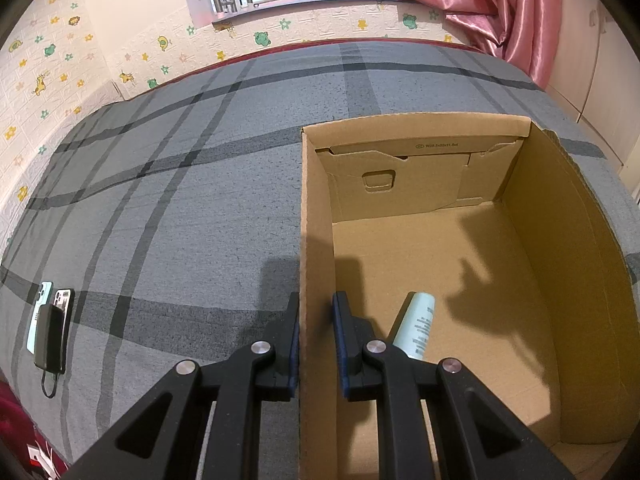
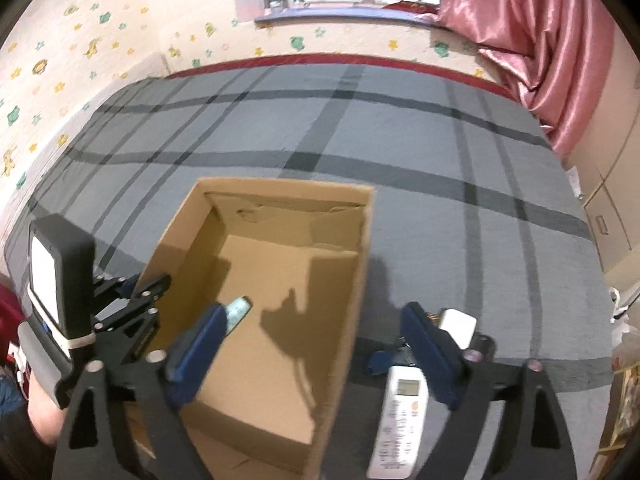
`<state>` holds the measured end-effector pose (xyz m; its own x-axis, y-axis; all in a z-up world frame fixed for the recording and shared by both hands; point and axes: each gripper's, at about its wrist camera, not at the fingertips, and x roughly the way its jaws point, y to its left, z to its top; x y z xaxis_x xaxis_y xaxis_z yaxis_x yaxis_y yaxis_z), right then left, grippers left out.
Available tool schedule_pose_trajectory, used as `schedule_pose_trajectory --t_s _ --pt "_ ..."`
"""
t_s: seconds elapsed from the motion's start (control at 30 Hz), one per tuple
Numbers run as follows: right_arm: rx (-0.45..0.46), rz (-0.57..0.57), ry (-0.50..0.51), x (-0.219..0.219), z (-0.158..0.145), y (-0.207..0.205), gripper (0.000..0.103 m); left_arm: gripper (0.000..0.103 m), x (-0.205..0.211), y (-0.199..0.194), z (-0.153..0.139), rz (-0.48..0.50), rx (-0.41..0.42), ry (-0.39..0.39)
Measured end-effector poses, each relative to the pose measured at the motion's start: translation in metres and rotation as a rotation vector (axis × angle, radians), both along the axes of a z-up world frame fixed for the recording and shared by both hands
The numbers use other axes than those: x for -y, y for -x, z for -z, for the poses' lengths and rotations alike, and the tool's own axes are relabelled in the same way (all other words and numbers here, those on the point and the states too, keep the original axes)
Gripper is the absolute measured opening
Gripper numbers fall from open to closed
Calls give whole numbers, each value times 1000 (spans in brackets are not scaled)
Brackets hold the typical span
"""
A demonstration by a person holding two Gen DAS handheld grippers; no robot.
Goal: Organize rigid objects
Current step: 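Move the right tool back toward the white chargers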
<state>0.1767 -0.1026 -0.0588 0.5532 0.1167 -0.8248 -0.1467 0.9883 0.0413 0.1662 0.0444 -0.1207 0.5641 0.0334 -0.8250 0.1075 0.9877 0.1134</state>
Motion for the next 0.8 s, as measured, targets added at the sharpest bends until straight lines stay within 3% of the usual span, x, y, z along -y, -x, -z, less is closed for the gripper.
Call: schedule_pose_trajectory --t_s 0.33,0.8 --pt "16 109 24 64 8 3 100 15 0 0 0 0 0 0" --pt "-66 253 67 142 66 3 102 15 0 0 1 1 1 -7"
